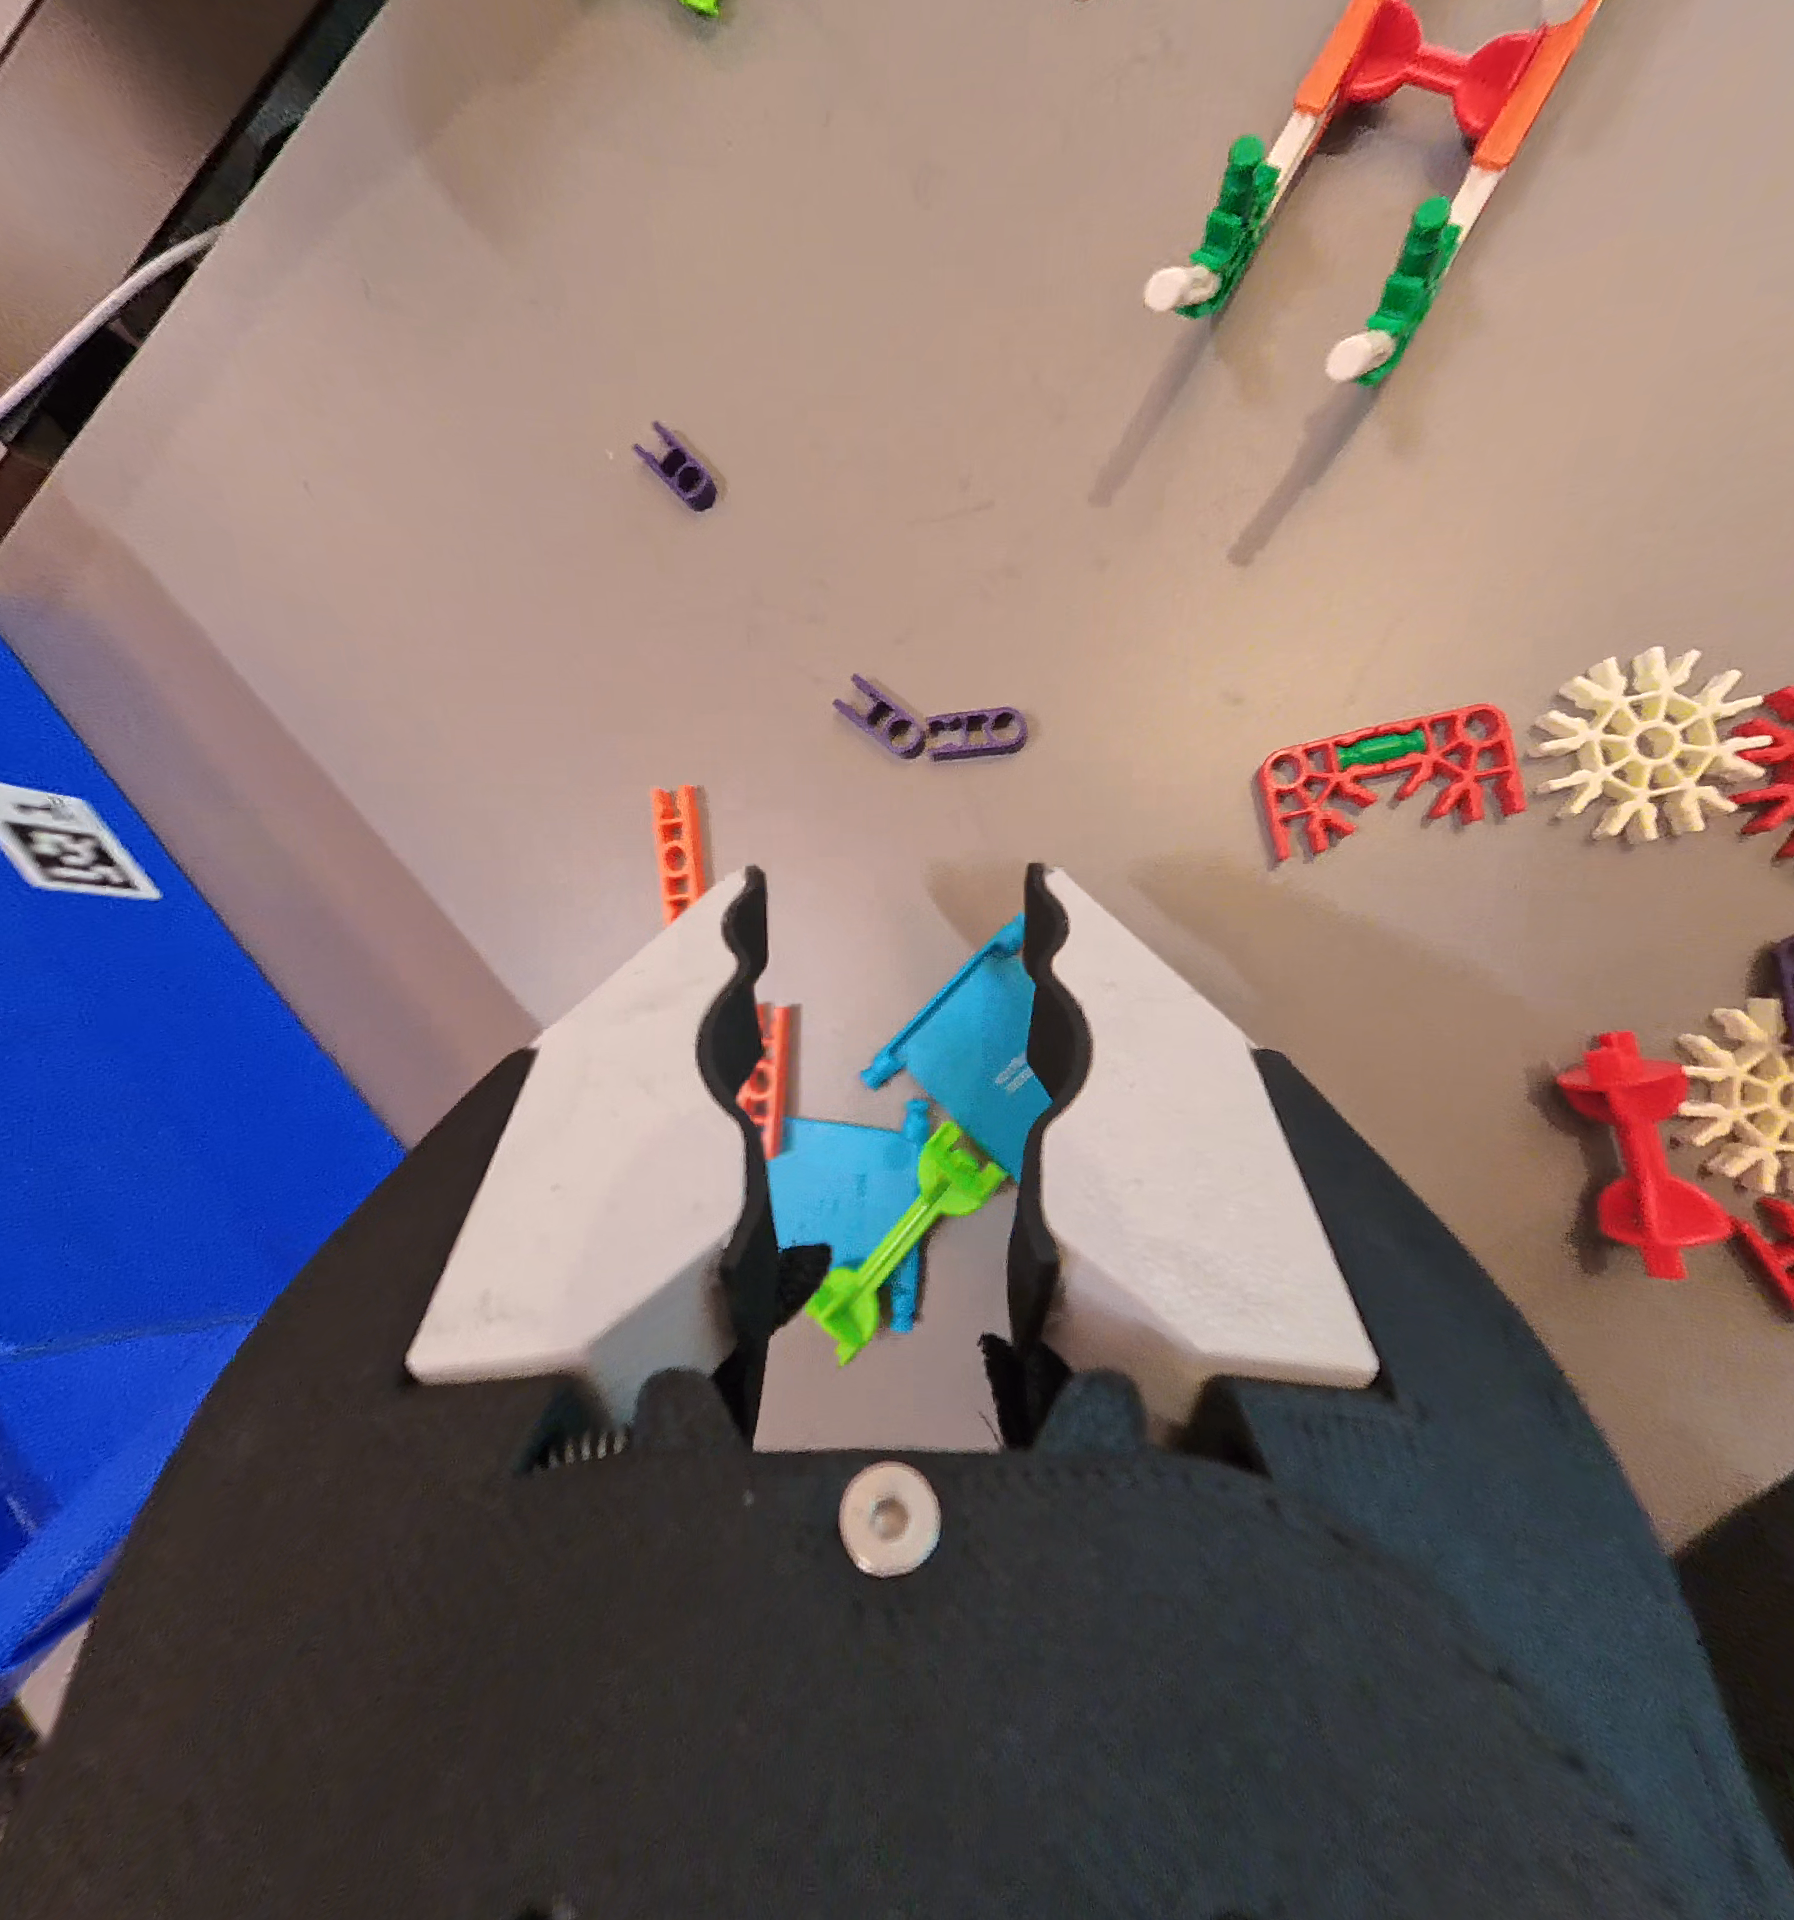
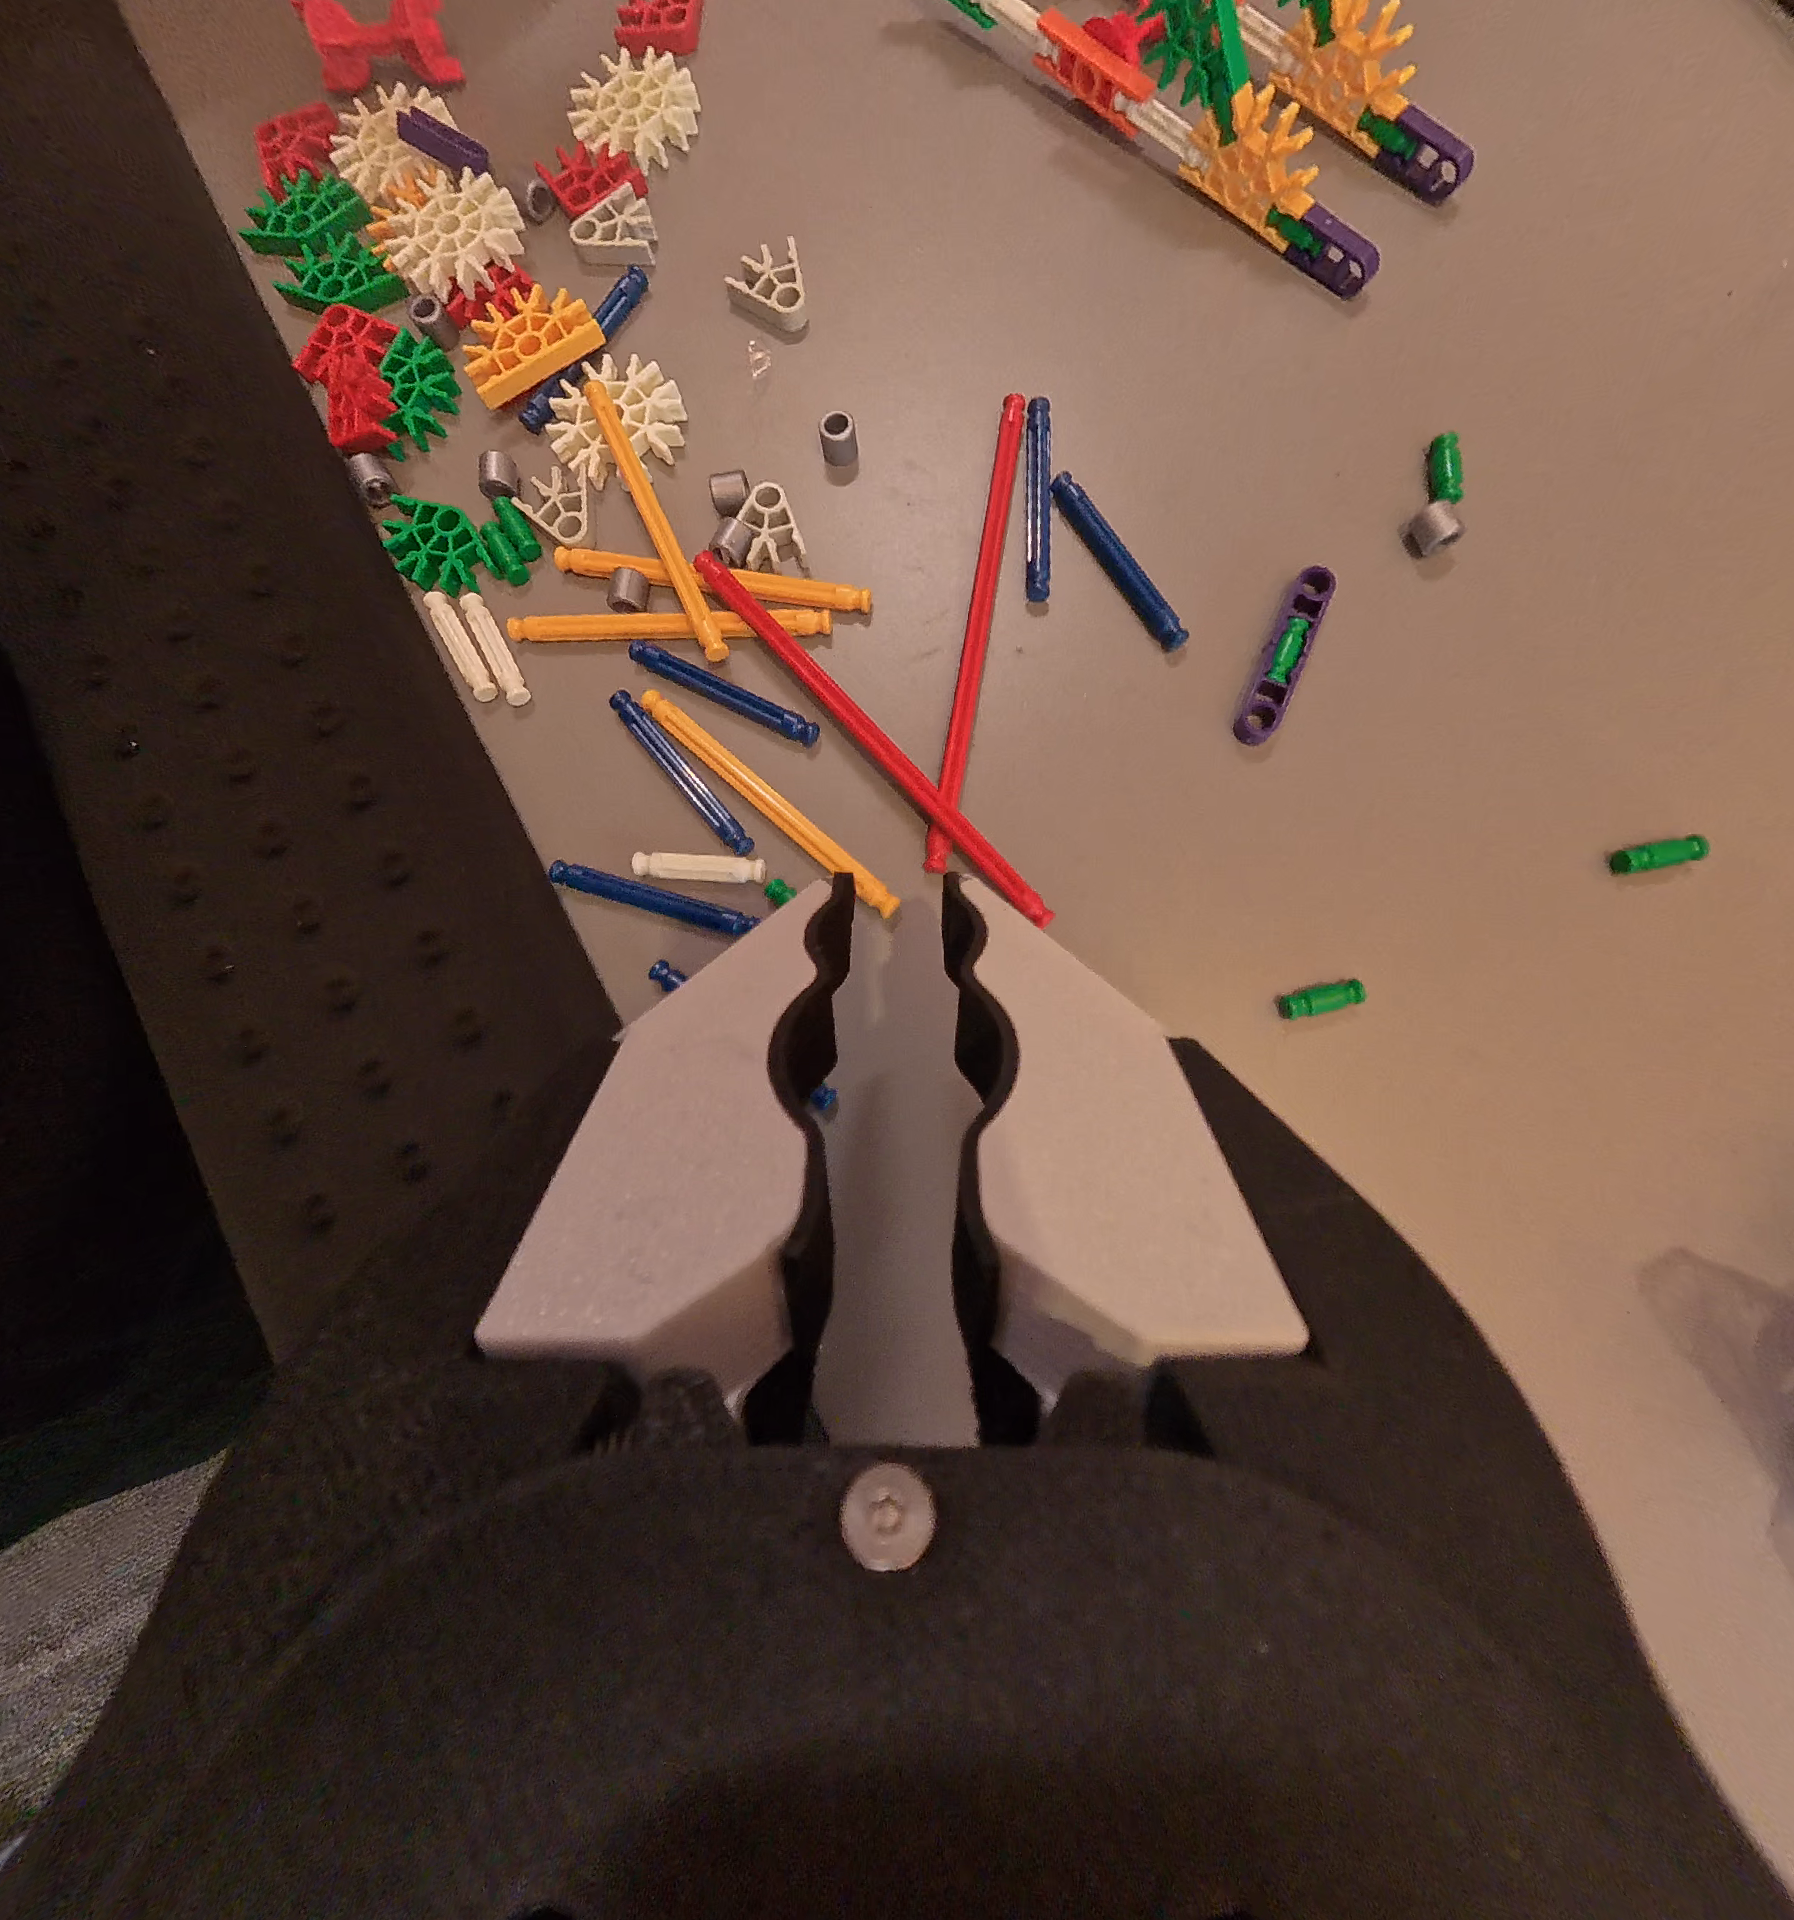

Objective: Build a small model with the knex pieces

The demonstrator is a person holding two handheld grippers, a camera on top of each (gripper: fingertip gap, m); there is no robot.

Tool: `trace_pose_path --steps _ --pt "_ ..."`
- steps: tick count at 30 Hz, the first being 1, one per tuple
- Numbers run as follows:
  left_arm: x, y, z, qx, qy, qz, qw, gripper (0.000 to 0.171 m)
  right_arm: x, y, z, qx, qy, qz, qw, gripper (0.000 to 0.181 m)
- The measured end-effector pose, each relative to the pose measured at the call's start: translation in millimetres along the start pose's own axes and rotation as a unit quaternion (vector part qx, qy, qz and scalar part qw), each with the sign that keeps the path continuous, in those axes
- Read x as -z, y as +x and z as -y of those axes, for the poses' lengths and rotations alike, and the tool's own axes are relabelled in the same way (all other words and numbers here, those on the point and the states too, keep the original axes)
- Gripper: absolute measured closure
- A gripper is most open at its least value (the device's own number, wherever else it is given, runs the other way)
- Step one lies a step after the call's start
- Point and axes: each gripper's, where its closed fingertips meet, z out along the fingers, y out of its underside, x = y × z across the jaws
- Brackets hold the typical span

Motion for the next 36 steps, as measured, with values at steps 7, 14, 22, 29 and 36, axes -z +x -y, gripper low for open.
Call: trace_pose_path --steps 7,14,22,29,36 --pt "24 -16 -40 0.005 -0.042 -0.04 0.998 0.132 9 1 -5 -0.044 0.007 -0.032 0.998 0.165" --pt "32 -11 -70 -0.02 -0.077 -0.093 0.992 0.142 -2 -5 7 -0.052 -0.002 -0.043 0.998 0.164" --pt "28 6 -57 -0.052 -0.048 -0.135 0.988 0.142 -21 10 26 -0.066 -0.013 -0.086 0.994 0.165" --pt "25 9 -51 -0.057 -0.027 -0.141 0.988 0.141 -17 32 22 -0.103 -0.013 -0.117 0.988 0.162" --pt "22 18 -37 -0.056 0.001 -0.131 0.99 0.139 -7 63 22 -0.142 0.017 -0.156 0.977 0.159"
